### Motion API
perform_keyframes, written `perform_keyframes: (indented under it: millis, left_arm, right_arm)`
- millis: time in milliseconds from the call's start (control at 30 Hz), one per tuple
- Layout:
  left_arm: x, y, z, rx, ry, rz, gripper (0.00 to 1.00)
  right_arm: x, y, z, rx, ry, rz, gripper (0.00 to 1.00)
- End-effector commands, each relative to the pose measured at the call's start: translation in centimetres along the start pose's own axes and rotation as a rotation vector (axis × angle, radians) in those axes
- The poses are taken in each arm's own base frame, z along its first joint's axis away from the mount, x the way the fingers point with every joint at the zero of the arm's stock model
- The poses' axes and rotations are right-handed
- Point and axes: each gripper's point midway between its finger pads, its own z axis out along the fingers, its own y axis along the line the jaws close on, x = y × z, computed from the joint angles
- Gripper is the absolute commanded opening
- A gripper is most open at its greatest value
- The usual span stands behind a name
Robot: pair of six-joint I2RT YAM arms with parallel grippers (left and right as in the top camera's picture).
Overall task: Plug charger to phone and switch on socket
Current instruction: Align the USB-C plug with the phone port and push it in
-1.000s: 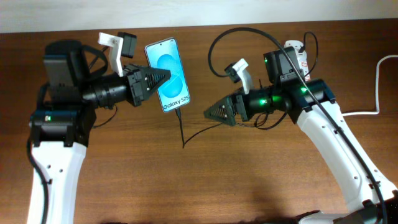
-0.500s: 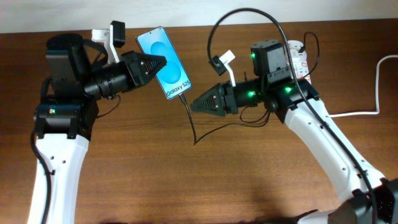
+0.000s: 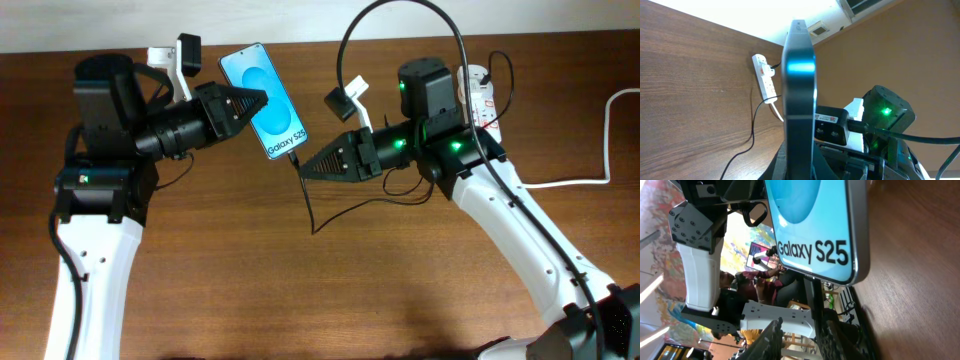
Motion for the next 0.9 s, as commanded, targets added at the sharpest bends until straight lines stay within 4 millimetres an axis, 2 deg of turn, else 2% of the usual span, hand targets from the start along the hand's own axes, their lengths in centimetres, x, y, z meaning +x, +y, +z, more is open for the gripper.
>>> perform_keyframes:
  millis: [0, 100, 200, 267, 300, 400, 633, 867]
  left_arm:
    - [-0.5, -0.5, -0.4, 0.005, -0.02, -0.004, 0.0]
    - [-0.5, -0.4, -0.4, 0.001, -0.02, -0.04, 0.0]
    - [-0.3, -0.3, -0.4, -0.003, -0.015, -0.048, 0.0]
    - [-0.2, -0.3, -0.4, -0.002, -0.011, -0.05, 0.0]
    - [-0.1, -0.2, -0.4, -0.008, -0.005, -0.059, 0.0]
    - [0.0, -0.1, -0.4, -0.009, -0.003, -0.058, 0.0]
    - [0.0, -0.1, -0.4, -0.009, -0.003, -0.058, 0.0]
    - [0.7, -0.1, -0.4, -0.002, 0.026, -0.079, 0.0]
  right_arm:
    - [0.4, 0.5, 1.6, 0.002, 0.025, -0.033, 0.25]
    - [0.2, 0.0, 2.0, 0.04, 0.012, -0.036, 0.24]
    - [0.2, 0.0, 2.0, 0.039, 0.012, -0.042, 0.16]
    - [0.1, -0.1, 1.9, 0.04, 0.009, -0.042, 0.17]
    - [-0.1, -0.1, 1.3, 0.039, -0.001, -0.039, 0.22]
    - [-0.1, 0.2, 0.6, 0.009, 0.002, -0.037, 0.22]
    - [-0.1, 0.2, 0.6, 0.01, 0.002, -0.037, 0.04]
    - [-0.4, -0.1, 0.6, 0.032, -0.012, -0.037, 0.05]
